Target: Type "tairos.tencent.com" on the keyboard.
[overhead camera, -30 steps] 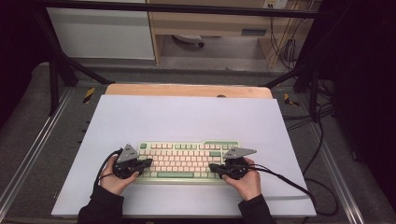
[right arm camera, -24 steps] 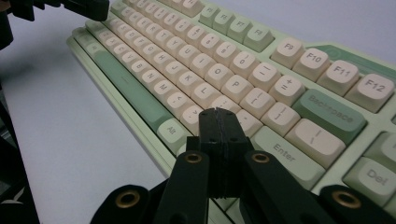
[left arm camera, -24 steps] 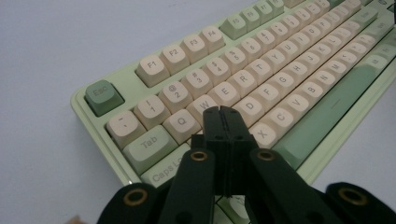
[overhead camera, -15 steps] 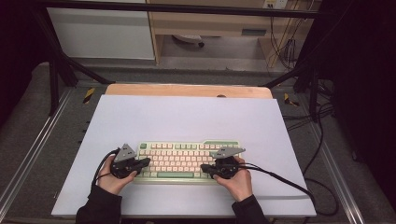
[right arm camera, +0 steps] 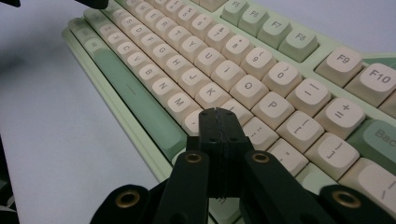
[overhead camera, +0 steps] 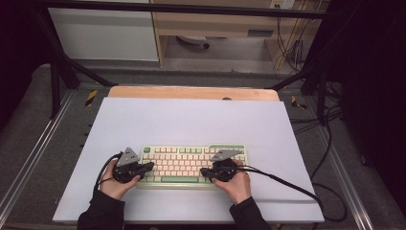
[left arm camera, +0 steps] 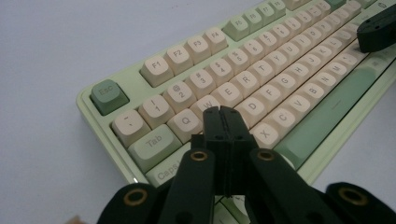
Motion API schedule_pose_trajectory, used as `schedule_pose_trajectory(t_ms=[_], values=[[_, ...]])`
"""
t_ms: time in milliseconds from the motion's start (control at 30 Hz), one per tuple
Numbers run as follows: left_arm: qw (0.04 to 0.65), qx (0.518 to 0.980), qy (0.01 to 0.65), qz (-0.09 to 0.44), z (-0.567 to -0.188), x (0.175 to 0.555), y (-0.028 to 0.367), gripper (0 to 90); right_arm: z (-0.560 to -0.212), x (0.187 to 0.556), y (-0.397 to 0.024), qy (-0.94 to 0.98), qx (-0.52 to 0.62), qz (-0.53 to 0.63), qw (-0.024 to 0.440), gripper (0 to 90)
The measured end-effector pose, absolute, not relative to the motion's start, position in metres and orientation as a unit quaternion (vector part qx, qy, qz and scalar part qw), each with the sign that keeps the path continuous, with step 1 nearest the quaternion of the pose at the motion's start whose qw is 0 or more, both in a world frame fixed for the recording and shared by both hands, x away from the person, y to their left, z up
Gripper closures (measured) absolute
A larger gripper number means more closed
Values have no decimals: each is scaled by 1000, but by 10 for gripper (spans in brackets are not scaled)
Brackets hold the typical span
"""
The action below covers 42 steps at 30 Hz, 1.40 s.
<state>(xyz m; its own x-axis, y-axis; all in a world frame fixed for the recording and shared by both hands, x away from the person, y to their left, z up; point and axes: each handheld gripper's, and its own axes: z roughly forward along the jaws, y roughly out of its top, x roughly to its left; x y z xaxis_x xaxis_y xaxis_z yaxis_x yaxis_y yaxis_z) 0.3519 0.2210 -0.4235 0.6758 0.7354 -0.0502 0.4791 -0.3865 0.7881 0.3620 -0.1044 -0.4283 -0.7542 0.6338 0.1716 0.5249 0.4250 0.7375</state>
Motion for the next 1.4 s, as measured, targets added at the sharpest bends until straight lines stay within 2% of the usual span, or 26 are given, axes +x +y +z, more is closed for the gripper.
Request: schedule_pose_trajectory(t_ms=[700,1400], values=[[412,818,370,155,-423,351,220,900,-425,360,-107,841,342,414,67,900],[414,819,366,154,-421,350,217,900,-417,357,-141,827,355,430,75,900]])
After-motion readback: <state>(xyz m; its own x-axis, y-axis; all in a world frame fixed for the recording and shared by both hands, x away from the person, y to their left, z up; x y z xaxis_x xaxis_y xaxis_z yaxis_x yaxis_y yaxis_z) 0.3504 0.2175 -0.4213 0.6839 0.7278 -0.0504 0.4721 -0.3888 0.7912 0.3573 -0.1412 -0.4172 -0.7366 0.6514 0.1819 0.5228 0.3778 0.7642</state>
